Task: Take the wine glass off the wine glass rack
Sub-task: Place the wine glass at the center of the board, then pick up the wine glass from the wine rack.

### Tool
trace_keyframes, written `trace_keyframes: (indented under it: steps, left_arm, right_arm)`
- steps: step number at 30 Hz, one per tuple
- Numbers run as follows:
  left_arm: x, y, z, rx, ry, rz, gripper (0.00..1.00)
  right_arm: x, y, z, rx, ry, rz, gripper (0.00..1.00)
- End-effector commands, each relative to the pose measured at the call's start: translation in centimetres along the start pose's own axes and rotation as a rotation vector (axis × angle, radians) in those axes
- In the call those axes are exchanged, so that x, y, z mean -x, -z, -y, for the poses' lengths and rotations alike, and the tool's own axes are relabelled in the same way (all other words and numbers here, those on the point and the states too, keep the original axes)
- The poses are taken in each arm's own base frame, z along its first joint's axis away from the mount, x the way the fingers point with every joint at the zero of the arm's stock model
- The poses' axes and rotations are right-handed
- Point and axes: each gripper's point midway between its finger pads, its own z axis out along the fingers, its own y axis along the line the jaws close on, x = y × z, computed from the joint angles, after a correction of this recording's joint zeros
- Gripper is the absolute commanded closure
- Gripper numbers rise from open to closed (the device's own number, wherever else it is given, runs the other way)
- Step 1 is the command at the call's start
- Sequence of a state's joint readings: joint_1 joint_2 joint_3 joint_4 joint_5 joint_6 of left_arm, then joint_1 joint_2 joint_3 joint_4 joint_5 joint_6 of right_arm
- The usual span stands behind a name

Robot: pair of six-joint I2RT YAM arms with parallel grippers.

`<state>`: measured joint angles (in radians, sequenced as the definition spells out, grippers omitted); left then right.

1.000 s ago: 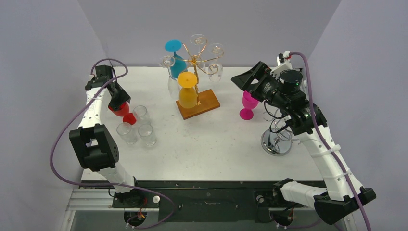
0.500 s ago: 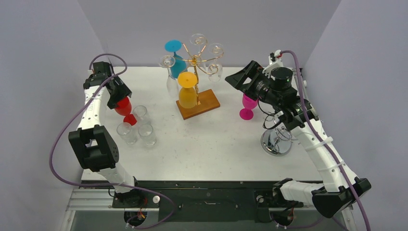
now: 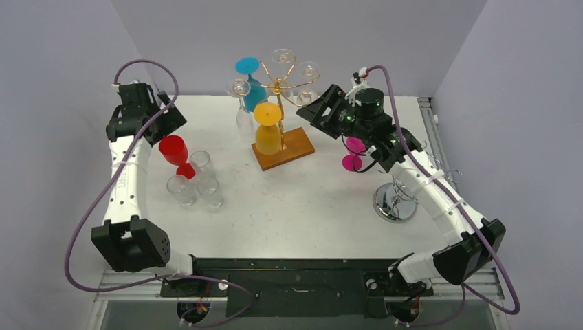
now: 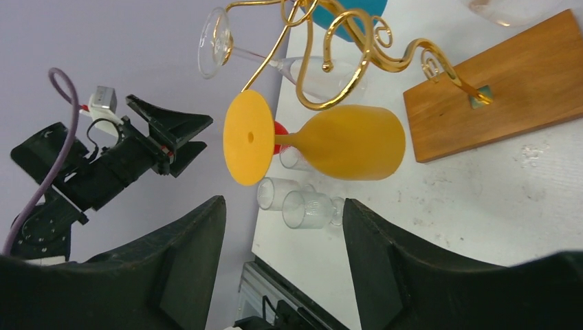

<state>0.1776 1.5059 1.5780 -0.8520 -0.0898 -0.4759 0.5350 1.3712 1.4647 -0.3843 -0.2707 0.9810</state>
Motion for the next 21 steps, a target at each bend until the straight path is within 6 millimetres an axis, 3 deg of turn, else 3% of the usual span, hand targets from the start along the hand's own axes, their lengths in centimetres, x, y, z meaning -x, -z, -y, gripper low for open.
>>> trace_keyframes:
  steps: [1,2,7,13,17,21]
  left_arm:
    - [2.9,5.4,2.5,-0.128,-0.039,0.173,0.07]
    - [2.7,5.9,3.0,-0.148,-0.048,0.178,0.02]
    - [1.3,9.7,5.4,-0.277,-0.071,0.214,0.04]
    - [-1.6,13.0,8.4,-0.435,-0.112,0.207,0.04]
    - [-2.5,14.2,8.8,-0.489,-0.125,0.202,0.04]
    - [-3.3,15.0,8.9,-0.531,-0.133,0.196,0.04]
  right_arm:
    - [0.5,-1.1,-4.3,0.131,-0.017,0.014,0.43]
    - [0.2,-1.7,-4.2,0.128,-0.031,0.006,0.43]
    - [-0.5,-3.4,-5.0,0.160,-0.073,0.021,0.50]
    - [-0.8,-4.6,-4.2,0.131,-0.134,0.095,0.55]
    - [-0.9,-5.2,-2.8,0.081,-0.167,0.143,0.57]
    - [-1.3,-5.7,-2.6,0.084,-0.188,0.158,0.57]
